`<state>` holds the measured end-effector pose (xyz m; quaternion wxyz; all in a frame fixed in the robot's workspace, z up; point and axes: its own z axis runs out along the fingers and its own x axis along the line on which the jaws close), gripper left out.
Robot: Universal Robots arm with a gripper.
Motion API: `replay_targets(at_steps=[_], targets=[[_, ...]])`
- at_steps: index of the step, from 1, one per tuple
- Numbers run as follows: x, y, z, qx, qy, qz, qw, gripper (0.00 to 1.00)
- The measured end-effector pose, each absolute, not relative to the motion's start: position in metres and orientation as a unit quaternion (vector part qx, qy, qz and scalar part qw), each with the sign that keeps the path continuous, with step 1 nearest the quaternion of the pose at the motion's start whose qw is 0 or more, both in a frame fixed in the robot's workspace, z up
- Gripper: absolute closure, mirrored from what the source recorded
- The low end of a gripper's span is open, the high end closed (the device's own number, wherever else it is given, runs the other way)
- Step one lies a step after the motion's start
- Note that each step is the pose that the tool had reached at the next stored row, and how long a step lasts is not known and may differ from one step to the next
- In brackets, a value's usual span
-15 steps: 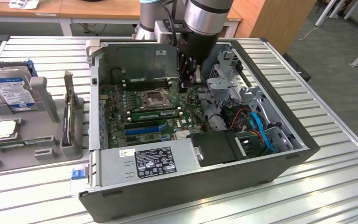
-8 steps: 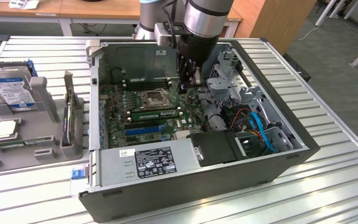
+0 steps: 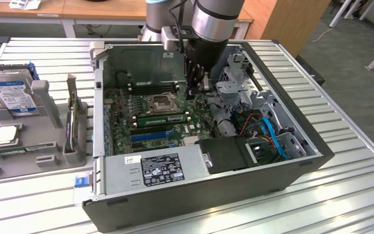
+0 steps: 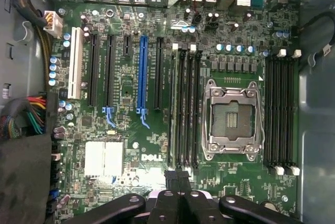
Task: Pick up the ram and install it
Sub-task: 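Press down the ram until it locks into place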
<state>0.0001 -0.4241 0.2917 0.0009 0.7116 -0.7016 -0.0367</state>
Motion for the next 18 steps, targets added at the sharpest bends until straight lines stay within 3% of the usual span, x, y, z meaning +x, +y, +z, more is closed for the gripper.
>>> replay_targets(at_steps=[18], targets=[[0.0001, -0.4247, 0.2840, 0.712, -0.702, -0.037, 0.001, 0.90]])
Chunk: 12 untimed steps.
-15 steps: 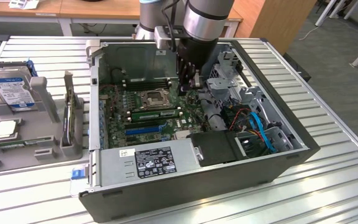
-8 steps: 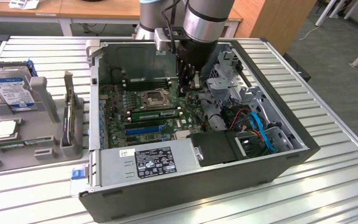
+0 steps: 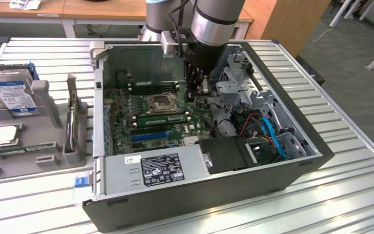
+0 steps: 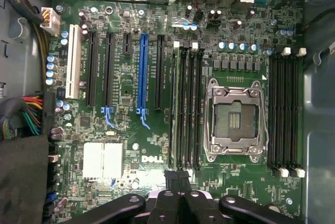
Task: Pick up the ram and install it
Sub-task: 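Press down the ram until it locks into place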
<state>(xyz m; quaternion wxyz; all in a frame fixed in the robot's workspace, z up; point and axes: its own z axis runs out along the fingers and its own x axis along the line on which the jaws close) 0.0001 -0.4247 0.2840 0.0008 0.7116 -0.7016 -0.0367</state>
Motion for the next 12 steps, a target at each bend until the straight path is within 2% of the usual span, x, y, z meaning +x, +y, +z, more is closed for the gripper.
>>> replay_targets(at_steps=[12], targets=[[0.0001, -0.4247, 0.2756, 0.712, -0.702, -0.037, 0.001, 0.90]])
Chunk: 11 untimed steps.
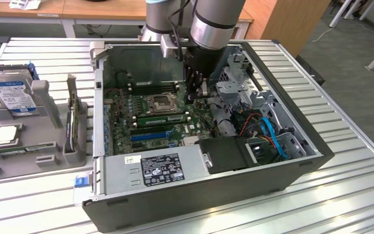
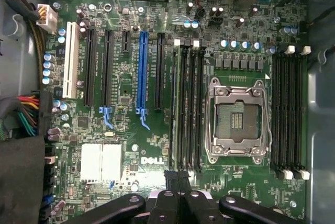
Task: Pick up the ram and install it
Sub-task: 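Press down the ram until it locks into place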
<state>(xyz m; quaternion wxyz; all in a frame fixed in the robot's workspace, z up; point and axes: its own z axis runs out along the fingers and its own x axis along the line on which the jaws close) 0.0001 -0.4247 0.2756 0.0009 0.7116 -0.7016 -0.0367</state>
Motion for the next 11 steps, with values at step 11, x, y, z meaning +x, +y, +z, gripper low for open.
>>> replay_targets(at_steps=[11], targets=[[0.000, -0.425, 0.264, 0.712, -0.702, -0.037, 0.001, 0.90]])
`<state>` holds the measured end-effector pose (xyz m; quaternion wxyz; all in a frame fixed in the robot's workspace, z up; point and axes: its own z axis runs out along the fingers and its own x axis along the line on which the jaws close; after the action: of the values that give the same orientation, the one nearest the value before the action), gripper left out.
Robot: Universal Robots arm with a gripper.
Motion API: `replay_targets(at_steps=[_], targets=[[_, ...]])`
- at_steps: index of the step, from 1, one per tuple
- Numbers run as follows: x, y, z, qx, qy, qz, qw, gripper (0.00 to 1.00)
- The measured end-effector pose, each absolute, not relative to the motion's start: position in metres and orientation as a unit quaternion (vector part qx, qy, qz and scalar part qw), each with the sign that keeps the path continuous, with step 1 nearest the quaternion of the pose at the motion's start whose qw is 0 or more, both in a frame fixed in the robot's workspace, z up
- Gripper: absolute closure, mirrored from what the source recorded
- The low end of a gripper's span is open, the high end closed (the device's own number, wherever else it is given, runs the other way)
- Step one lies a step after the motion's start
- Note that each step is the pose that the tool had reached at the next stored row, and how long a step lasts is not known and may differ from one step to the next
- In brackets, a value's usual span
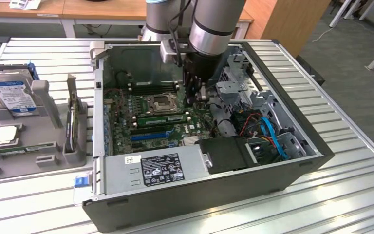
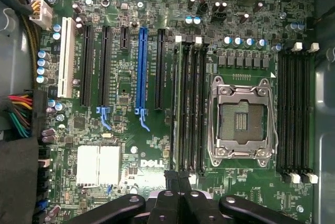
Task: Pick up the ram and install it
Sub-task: 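Press down the ram until it locks into place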
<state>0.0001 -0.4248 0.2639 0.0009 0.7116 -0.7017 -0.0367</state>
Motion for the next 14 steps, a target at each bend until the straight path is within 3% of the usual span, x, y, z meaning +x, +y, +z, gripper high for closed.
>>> replay_targets(at_steps=[14], targets=[[0.000, -0.425, 0.252, 0.712, -0.702, -0.037, 0.001, 0.90]])
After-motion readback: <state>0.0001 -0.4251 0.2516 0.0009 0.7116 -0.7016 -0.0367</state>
